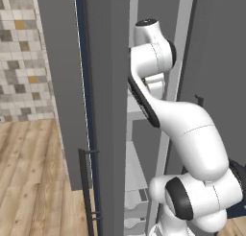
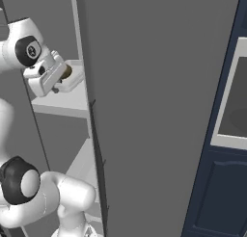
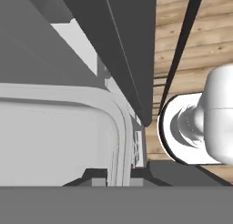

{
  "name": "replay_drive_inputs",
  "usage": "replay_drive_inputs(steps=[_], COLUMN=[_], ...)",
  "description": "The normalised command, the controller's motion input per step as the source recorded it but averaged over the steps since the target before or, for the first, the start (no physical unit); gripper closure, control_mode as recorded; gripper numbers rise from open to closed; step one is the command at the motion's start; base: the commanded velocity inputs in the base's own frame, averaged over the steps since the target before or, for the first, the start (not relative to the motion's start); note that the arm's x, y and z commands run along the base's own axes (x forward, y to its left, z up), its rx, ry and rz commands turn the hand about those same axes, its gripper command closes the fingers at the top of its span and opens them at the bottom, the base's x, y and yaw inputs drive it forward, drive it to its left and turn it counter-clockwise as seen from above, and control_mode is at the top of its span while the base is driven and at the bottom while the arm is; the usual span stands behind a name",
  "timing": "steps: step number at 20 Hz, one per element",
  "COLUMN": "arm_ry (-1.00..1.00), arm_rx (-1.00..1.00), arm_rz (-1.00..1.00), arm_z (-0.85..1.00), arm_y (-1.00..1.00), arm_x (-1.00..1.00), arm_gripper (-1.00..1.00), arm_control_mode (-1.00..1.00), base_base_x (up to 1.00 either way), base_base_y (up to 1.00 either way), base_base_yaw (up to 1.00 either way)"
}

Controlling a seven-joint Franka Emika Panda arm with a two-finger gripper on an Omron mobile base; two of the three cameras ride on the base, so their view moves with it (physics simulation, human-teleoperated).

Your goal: Take the avocado and potato out of the freezer and place them in the tupperware container on the counter. Then put the tupperware containing the vegetables back in the freezer.

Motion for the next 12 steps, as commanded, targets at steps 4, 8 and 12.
replay_drive_inputs(steps=[4, 8, 12], arm_ry=[0.00, 0.00, 0.00], arm_rx=[0.00, 0.00, 0.00], arm_rz=[0.00, 0.00, 0.00], arm_z=[-0.21, -0.30, -0.22], arm_y=[0.00, 0.00, 0.00], arm_x=[0.26, 0.27, 0.31], arm_gripper=[1.00, 1.00, 1.00], arm_control_mode=[-1.00, -1.00, -1.00], base_base_x=[0.00, 0.00, 0.00], base_base_y=[0.00, 0.00, 0.00], base_base_yaw=[0.00, 0.00, 0.00])
